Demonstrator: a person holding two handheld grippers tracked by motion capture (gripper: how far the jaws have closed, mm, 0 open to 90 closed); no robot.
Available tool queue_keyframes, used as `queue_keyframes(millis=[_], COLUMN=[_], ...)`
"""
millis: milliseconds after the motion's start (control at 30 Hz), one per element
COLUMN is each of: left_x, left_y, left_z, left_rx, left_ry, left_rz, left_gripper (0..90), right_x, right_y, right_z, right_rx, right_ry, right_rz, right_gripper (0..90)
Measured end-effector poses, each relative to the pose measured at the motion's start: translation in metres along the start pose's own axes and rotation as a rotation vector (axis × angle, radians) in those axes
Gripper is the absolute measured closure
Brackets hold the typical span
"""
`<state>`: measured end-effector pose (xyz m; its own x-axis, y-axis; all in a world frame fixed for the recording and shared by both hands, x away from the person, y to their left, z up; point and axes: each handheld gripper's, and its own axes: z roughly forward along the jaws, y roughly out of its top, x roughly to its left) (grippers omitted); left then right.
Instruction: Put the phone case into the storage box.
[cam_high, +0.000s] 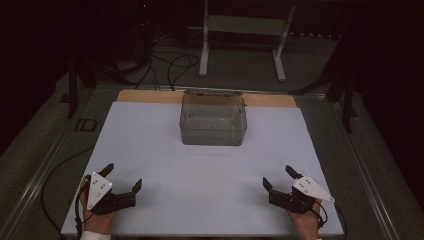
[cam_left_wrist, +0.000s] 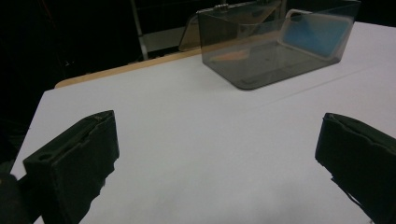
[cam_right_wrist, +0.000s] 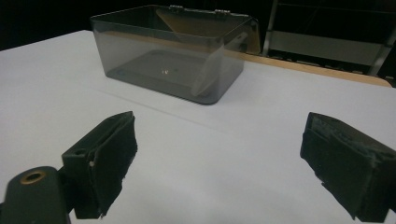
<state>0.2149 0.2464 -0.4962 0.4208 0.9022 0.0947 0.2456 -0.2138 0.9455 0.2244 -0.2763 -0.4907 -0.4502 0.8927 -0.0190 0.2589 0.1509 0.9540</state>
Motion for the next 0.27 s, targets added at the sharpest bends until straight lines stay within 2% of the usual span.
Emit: queue_keyframes(millis=[267], left_x=[0.0014], left_y=[-0.0008], left_z=[0.0007], left_rx=[0.006], left_ry=[0.019], left_rz=[-0.008], left_gripper=[0.3], right_x=[-0.0024], right_y=[-0.0023], right_z=[-0.0001], right_rx=[0.009], right_ry=[0.001], right_rz=[0.002], right_gripper=[10.6])
